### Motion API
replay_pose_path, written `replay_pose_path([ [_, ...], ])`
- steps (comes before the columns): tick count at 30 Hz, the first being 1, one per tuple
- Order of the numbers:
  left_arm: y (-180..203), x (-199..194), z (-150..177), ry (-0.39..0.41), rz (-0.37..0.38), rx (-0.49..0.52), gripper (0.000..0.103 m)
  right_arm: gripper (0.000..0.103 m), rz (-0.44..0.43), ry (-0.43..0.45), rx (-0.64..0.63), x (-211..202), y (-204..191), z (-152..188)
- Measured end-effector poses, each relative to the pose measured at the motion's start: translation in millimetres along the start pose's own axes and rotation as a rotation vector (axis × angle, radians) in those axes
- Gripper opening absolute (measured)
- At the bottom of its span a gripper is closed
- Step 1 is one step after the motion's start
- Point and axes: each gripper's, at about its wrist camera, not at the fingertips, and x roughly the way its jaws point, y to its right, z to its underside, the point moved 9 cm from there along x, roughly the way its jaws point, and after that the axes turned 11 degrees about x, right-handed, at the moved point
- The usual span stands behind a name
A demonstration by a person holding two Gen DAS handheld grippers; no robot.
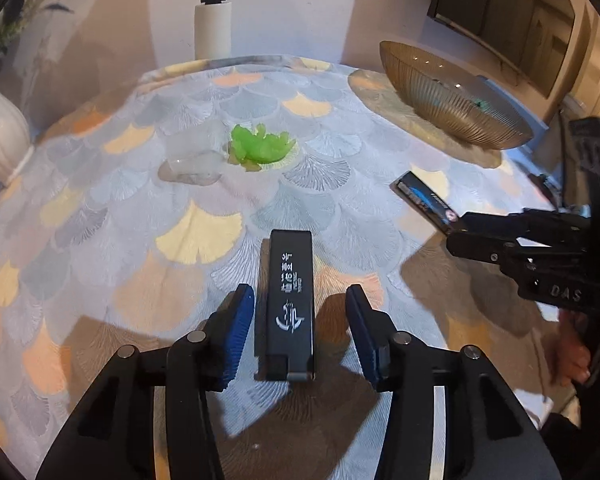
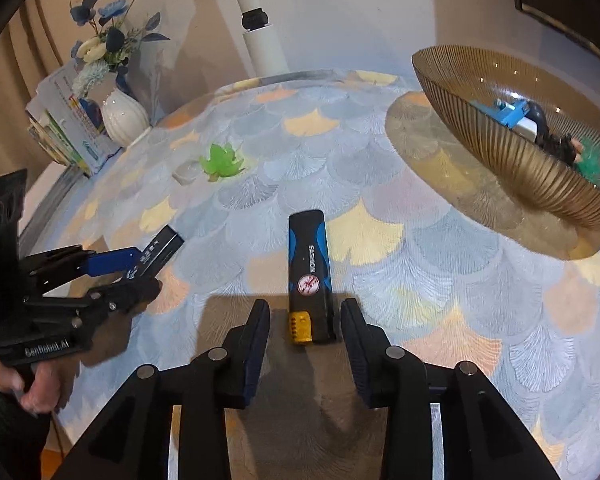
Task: Organize rigid objects
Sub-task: 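Carry the black lighter and black box over the amber bowl and open both tools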
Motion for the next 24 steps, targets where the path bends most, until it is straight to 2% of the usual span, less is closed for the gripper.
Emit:
replay_pose_path([
  [2, 0.1, 1.7, 1.2, 0.005, -0.042, 0.019, 0.044, 0.036, 0.047, 0.022, -0.027, 3.0, -3.7, -0.2],
  [4, 2.2, 0.8, -0.1, 0.011, -0.049, 0.026, 0.031, 0.033, 0.107, 0.036, -0.070, 6.2, -8.6, -0.1],
  [5, 3.9, -0.2, -1.1, 0.016, -0.043, 0.025, 0.021, 0.024, 0.138, 0.044, -0.090, 7.8, -11.6, -0.3],
  [7, 5.7, -3.3, -2.0, 0.028, -0.024, 0.024, 0.021, 0.023, 0.137, 0.046, -0.114, 8.9, -18.1, -0.2],
  [10, 13.9, -18.0, -8.0, 0.084, -0.013, 0.047, 0.021, 0.023, 0.062, 0.032, -0.114, 4.5, -30.1, 5.0],
  [15, 24.2, -44.5, -33.2, 0.165, 0.001, 0.062, 0.021, 0.023, 0.011, 0.073, -0.100, -23.5, -38.6, 3.3],
  [19, 35.6, -65.5, -70.9, 0.238, 0.012, 0.078, 0.021, 0.023, 0.024, 0.162, -0.060, -61.0, -26.2, -16.5],
  [24, 42.6, -88.9, -134.0, 0.351, -0.027, 0.065, 0.021, 0.023, 0.098, 0.303, 0.015, -124.3, 16.7, -59.4],
])
